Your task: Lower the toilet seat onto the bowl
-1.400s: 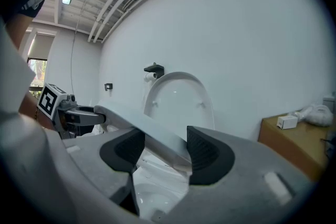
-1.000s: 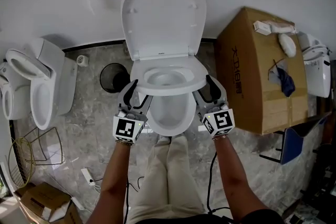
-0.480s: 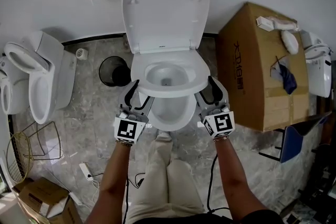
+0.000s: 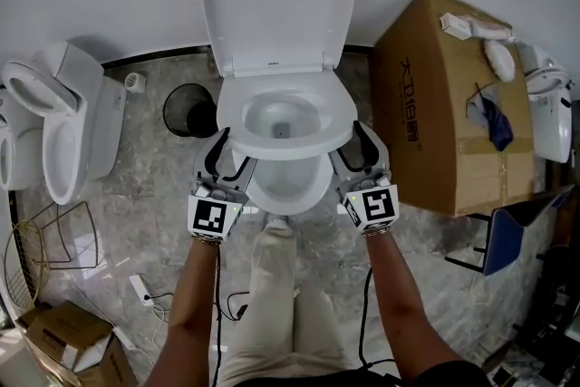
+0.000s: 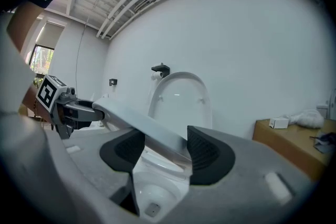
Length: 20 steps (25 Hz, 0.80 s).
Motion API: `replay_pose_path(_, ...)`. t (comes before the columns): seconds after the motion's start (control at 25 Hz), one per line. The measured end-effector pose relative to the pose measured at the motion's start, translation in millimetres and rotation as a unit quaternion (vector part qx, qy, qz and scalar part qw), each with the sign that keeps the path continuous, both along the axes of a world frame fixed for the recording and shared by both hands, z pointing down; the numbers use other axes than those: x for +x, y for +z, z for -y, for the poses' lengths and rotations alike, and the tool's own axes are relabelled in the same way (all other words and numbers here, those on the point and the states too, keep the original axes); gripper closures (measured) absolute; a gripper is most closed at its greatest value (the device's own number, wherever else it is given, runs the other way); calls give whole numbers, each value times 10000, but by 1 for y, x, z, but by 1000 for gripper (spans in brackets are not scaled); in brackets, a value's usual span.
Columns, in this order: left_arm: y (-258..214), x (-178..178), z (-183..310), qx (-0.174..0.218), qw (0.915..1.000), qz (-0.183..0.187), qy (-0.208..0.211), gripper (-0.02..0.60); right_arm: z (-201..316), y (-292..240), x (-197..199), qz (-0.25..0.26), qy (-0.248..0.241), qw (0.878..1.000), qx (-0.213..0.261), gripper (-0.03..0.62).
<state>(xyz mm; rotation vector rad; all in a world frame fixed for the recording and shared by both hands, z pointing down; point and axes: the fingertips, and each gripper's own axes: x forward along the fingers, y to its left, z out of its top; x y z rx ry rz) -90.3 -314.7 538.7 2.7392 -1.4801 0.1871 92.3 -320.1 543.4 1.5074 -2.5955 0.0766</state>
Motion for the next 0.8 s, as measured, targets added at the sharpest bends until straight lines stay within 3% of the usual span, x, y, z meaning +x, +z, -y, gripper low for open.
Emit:
replay_pose_path(0.32,6,10,-22,463,9989,-65,83,344,-25,18,5,-46,-17,9996,261,343)
replay_pose_path(0.8,44,9,-61,768,9969,-159,-55,342,-63,54,2,-113,-84,9968,788,342)
